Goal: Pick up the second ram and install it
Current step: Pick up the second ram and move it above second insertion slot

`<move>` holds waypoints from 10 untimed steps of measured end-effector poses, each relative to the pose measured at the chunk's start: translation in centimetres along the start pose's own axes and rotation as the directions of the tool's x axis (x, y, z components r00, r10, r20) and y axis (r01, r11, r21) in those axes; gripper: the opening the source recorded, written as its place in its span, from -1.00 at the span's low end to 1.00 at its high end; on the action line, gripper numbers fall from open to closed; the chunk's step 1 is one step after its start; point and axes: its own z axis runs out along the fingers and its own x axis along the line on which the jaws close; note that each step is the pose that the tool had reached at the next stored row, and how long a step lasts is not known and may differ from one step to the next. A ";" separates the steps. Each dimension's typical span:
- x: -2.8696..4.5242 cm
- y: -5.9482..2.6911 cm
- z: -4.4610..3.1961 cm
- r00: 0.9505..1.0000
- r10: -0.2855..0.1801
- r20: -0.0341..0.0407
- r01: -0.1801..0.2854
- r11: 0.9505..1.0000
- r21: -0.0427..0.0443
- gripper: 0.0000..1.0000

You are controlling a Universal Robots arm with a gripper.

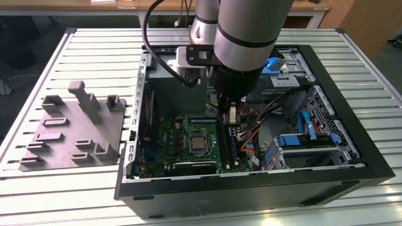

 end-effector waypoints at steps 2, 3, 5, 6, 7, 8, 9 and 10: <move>0.04 0.26 0.22 1.000 0.000 0.000 0.000 1.000 0.000 -0.73; 0.06 0.38 0.41 1.000 0.000 0.000 0.000 1.000 0.000 -0.73; 0.09 0.45 0.72 1.000 0.000 0.000 0.000 1.000 0.000 -0.73; 0.10 0.46 0.80 1.000 0.000 0.000 0.000 1.000 0.000 -0.73; 0.10 0.46 0.82 1.000 0.000 -0.001 0.000 1.000 0.000 -0.73; 0.11 0.48 0.82 1.000 0.000 -0.001 0.000 1.000 0.000 -0.73; 0.11 0.49 0.82 1.000 0.000 -0.001 0.000 1.000 0.000 -0.73; 0.11 0.56 0.83 1.000 0.000 -0.001 0.000 1.000 0.000 -0.73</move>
